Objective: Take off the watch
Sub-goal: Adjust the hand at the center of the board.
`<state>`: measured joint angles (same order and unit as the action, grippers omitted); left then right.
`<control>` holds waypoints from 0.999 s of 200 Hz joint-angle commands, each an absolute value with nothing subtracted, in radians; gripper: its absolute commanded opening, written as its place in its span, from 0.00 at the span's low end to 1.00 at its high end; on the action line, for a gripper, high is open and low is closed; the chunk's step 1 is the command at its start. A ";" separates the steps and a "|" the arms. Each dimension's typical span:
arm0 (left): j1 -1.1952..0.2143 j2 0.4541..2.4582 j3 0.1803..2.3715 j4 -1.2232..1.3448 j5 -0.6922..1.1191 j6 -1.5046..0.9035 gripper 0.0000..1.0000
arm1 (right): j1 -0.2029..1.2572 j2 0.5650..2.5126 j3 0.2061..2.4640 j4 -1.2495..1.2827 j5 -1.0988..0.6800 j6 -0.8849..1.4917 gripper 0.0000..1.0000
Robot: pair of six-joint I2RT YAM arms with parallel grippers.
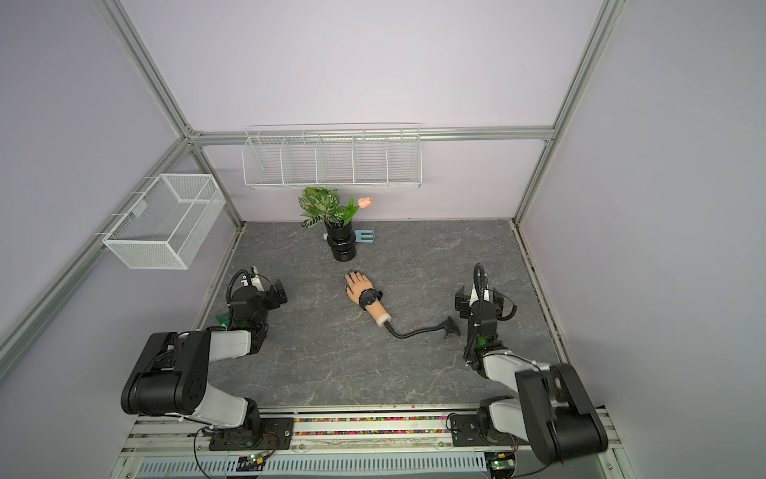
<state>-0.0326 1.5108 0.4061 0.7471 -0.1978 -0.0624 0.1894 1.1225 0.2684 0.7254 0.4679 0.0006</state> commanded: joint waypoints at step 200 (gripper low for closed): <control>-0.592 1.107 0.781 -0.227 -0.213 -0.811 0.99 | 0.766 1.445 1.077 -0.397 -0.015 0.209 0.89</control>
